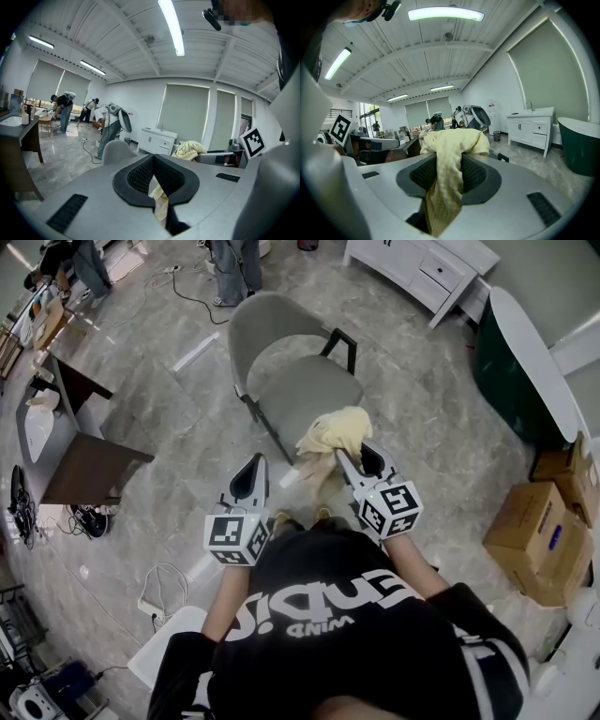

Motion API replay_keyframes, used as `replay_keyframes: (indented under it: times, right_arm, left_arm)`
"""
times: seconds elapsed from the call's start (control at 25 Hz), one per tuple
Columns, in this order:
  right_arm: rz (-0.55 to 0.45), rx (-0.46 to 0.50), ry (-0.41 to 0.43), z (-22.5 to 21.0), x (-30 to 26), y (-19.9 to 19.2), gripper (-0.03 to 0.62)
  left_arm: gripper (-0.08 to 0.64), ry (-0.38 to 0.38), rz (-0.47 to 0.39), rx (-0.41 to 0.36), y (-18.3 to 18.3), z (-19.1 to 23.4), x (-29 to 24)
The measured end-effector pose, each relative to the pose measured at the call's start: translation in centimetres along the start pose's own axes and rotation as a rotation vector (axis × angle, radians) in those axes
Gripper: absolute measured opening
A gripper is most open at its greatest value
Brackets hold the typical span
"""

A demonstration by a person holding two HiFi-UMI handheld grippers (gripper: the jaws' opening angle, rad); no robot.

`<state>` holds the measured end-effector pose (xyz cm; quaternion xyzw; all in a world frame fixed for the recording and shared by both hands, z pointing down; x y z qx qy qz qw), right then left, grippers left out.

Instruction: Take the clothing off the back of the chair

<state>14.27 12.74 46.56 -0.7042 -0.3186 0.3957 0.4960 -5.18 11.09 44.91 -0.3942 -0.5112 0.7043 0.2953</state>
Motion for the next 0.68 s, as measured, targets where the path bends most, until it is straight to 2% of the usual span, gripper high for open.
replay_keyframes:
  times: [0.68]
  right_arm:
    - [0.009, -0.022, -0.016, -0.7, 1.3, -0.5, 0.138]
  left_arm:
    - [0.014, -0.010, 0.026, 0.005, -0.7, -0.9, 0.4]
Point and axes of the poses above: the fingertips, and each gripper's own axes: x backward along the fingers, z to its left, y out of its top, the point moved 3 cm from there along x, backward along the fingers, and after that the axes turned 6 degrees about y, right-handed, at the moved point
